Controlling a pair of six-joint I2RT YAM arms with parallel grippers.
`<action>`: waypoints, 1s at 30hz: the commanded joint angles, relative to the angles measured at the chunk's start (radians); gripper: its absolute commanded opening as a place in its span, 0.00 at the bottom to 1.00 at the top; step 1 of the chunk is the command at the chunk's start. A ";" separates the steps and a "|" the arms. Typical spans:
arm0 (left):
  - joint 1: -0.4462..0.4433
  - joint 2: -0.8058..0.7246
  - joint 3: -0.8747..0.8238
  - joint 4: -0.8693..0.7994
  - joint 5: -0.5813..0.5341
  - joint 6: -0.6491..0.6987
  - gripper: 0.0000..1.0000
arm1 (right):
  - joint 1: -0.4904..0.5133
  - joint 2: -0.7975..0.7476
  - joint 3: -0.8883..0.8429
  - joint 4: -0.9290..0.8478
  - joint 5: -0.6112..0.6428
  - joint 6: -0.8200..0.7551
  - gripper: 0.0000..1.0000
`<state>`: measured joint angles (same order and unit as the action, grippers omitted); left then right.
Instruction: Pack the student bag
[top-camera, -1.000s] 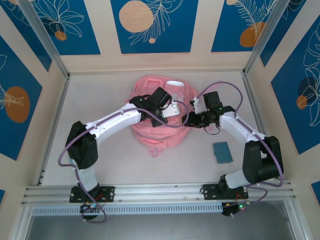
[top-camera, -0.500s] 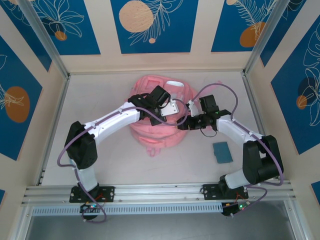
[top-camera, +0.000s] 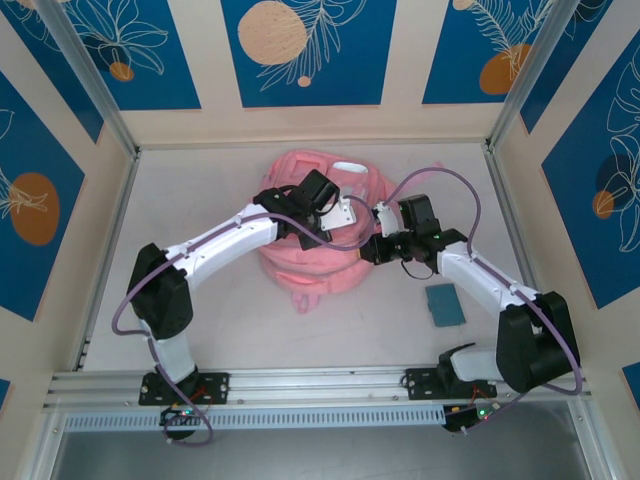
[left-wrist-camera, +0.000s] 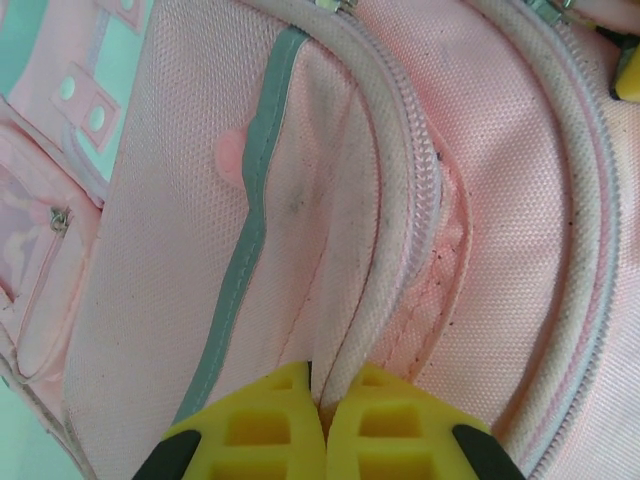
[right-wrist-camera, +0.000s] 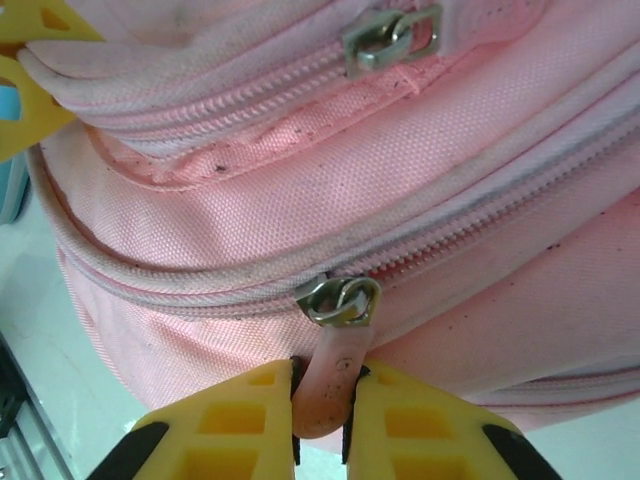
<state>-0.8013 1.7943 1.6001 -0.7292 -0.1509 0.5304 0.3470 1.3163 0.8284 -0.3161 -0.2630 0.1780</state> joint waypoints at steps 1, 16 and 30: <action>0.012 -0.053 0.047 0.044 -0.010 -0.020 0.00 | 0.013 -0.015 -0.008 0.003 0.025 -0.005 0.23; 0.014 -0.072 0.028 0.042 0.005 -0.024 0.00 | 0.004 -0.009 0.022 0.018 -0.011 0.000 0.26; 0.013 -0.067 0.025 0.043 0.022 -0.029 0.00 | 0.019 -0.034 0.038 -0.021 0.054 -0.001 0.27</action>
<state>-0.8005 1.7870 1.6001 -0.7246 -0.1474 0.5301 0.3592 1.2980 0.8307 -0.3187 -0.2119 0.1814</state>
